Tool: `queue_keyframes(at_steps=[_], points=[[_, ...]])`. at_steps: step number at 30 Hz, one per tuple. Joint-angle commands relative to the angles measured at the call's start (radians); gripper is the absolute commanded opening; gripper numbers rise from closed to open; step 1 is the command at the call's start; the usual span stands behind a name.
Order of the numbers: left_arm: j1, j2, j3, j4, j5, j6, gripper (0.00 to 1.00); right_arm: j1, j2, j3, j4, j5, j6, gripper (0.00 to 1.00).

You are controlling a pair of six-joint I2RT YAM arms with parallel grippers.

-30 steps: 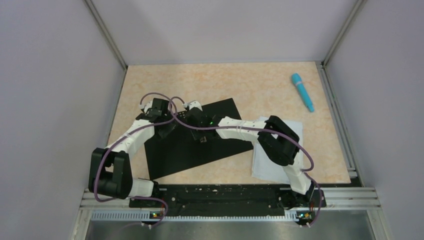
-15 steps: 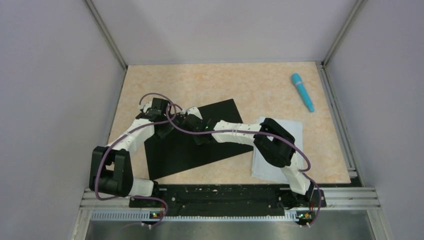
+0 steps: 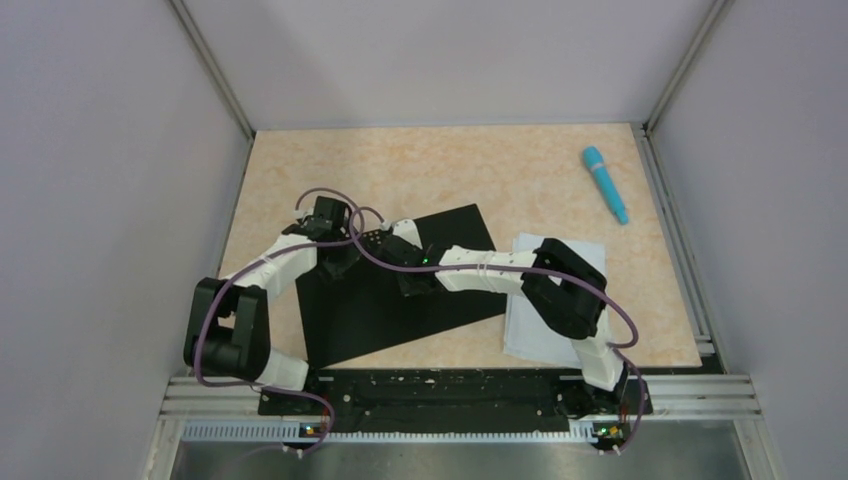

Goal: Put the files into the folder

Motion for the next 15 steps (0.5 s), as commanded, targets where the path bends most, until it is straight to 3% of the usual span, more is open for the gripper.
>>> queue_keyframes(at_steps=[1,8,13,15], points=[[-0.040,0.002,0.002,0.039,0.023,0.018,0.81,0.017,-0.083,-0.067,-0.038,0.010,0.081,0.00],[-0.094,0.000,-0.018,0.021,0.002,0.001,0.78,0.016,-0.135,-0.137,-0.015,0.013,0.119,0.00],[-0.153,-0.019,-0.042,-0.034,-0.095,-0.056,0.78,0.009,-0.175,-0.180,0.030,-0.020,0.107,0.00],[-0.179,-0.016,-0.048,-0.051,-0.138,-0.083,0.78,0.006,-0.185,-0.182,0.050,-0.037,0.092,0.07]])
